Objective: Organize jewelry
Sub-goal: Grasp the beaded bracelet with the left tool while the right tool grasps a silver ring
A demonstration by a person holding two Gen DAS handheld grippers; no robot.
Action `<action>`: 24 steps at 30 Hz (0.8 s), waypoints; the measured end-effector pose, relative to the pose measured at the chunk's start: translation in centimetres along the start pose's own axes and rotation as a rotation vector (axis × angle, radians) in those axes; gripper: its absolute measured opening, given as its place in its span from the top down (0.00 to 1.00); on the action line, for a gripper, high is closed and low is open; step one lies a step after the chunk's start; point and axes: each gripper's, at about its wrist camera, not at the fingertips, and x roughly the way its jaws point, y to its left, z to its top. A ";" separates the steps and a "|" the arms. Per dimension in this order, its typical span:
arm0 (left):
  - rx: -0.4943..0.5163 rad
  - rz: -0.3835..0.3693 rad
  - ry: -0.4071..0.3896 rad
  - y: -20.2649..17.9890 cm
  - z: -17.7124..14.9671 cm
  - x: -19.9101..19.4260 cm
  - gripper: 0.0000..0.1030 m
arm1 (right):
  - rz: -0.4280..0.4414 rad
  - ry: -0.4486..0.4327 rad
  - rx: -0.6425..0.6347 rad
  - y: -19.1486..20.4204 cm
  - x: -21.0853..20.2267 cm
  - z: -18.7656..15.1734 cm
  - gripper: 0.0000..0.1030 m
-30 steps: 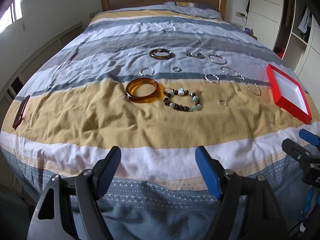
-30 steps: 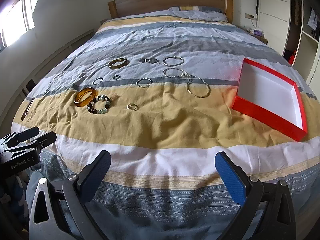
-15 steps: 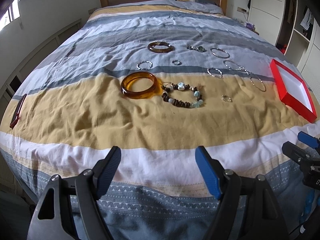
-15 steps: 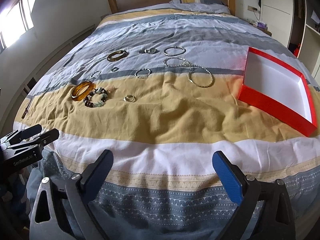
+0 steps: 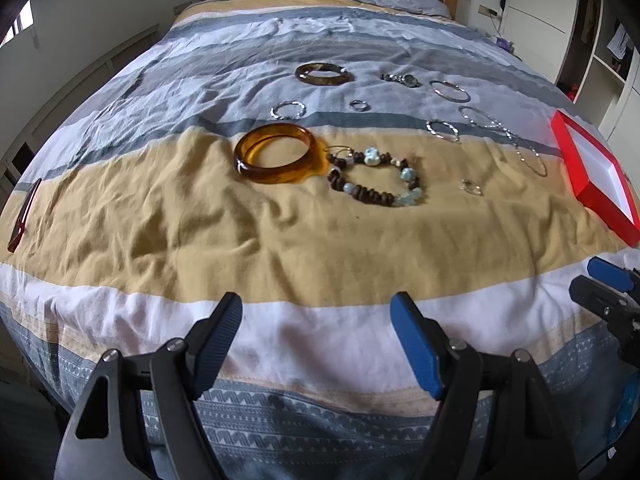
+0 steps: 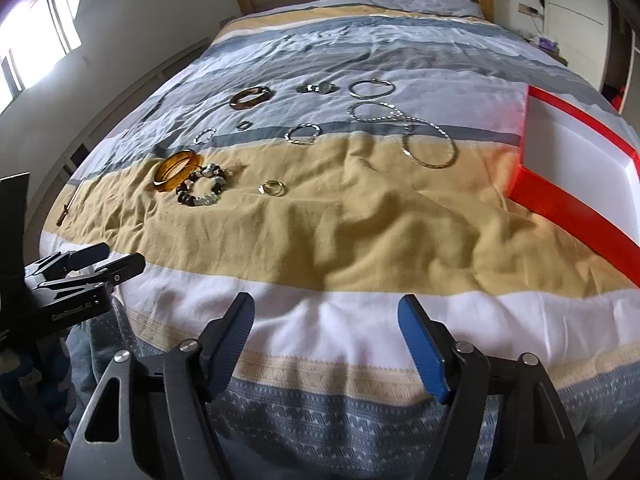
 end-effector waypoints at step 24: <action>-0.136 -0.146 0.030 1.8 5.5 1.9 0.28 | 0.201 -0.016 -0.097 0.6 3.7 6.3 0.64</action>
